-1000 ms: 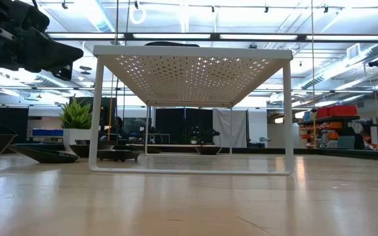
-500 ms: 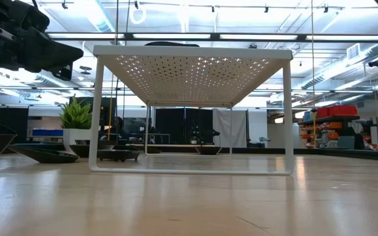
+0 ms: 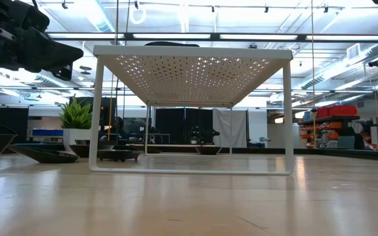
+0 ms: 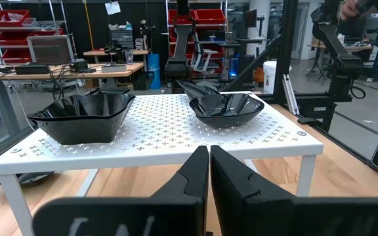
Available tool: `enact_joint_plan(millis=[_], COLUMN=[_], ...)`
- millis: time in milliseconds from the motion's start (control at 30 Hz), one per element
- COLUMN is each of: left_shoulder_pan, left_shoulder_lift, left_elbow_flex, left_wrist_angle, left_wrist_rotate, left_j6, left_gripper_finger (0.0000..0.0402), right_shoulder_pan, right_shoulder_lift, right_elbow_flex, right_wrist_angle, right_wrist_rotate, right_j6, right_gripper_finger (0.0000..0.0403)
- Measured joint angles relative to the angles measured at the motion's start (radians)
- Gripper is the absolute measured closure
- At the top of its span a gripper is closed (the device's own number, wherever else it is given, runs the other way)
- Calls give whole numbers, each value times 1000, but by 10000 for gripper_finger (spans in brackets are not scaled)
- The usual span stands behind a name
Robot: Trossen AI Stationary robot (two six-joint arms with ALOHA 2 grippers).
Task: Pick & Place Mini shaped plates
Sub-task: Stack the black drop shaped plate on top of the other black drop shaped plate on the shelf
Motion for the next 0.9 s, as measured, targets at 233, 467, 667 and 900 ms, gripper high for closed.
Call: enact_joint_plan(millis=[233,467,667,900], left_shoulder_pan=[0,0,0,0], left_shoulder_lift=[0,0,0,0], left_elbow_flex=[0,0,0,0], left_wrist_angle=[0,0,0,0], left_wrist_rotate=[0,0,0,0], left_j6=[0,0,0,0], left_gripper_finger=[381,381,381,381], right_shoulder_pan=[0,0,0,0], right_shoulder_lift=[0,0,0,0], right_elbow_flex=[0,0,0,0], right_wrist_angle=[52,87,105,105], right_wrist_rotate=[0,0,0,0], right_j6=[0,0,-1,-1], right_gripper_finger=[381,381,381,381])
